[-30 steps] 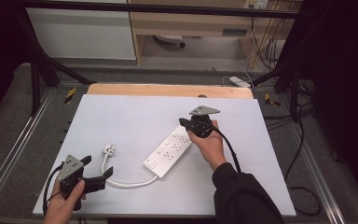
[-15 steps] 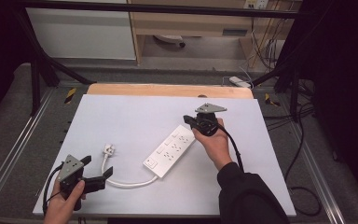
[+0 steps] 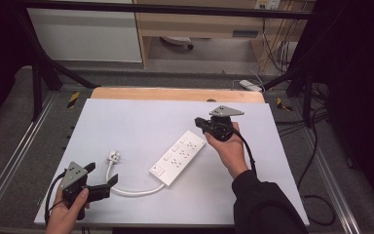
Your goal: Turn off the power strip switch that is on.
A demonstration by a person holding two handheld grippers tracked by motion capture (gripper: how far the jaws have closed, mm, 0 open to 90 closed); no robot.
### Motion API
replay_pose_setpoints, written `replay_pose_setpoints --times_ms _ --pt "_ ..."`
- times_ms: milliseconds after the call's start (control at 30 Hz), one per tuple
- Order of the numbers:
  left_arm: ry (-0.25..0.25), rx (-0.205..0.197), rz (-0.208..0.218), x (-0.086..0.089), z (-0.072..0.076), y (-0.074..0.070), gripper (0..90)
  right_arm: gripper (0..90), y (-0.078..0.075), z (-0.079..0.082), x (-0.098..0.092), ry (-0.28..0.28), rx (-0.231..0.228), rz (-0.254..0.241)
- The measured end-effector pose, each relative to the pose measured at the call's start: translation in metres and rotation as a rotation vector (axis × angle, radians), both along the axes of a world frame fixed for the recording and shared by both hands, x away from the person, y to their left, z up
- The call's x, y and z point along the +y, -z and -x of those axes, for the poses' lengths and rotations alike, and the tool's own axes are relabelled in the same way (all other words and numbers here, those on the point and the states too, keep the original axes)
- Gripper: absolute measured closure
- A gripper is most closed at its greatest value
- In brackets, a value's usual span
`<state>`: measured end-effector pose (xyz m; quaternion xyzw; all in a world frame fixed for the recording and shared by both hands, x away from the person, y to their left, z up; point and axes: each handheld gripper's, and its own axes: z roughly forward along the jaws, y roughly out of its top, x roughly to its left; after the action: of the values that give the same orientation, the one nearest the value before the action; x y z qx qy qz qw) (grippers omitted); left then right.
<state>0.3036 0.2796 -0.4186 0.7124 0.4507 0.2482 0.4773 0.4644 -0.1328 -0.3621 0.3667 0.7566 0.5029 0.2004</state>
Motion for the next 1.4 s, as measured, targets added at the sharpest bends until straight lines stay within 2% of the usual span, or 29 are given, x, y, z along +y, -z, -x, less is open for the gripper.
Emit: replay_pose_setpoints --times_ms 167,500,933,1067,1400 --pt "0.0 0.0 0.001 0.0 0.0 0.0 5.7 76.8 -0.006 0.003 -0.004 0.002 -0.01 -0.011" --pt "0.0 0.001 0.0 0.0 0.0 0.0 5.7 44.4 -0.021 0.008 -0.008 0.024 -0.02 -0.021" --pt "-0.003 0.002 0.001 0.0 0.0 0.0 5.7 9.9 -0.033 0.012 -0.017 0.076 -0.03 -0.024" --pt "-0.003 0.003 0.002 0.0 0.0 0.0 5.7 5.5 -0.036 0.014 -0.022 0.088 -0.041 -0.033" --pt "-0.004 0.003 0.005 0.0 0.0 0.0 5.7 2.7 -0.043 0.019 -0.035 0.098 -0.068 -0.037"
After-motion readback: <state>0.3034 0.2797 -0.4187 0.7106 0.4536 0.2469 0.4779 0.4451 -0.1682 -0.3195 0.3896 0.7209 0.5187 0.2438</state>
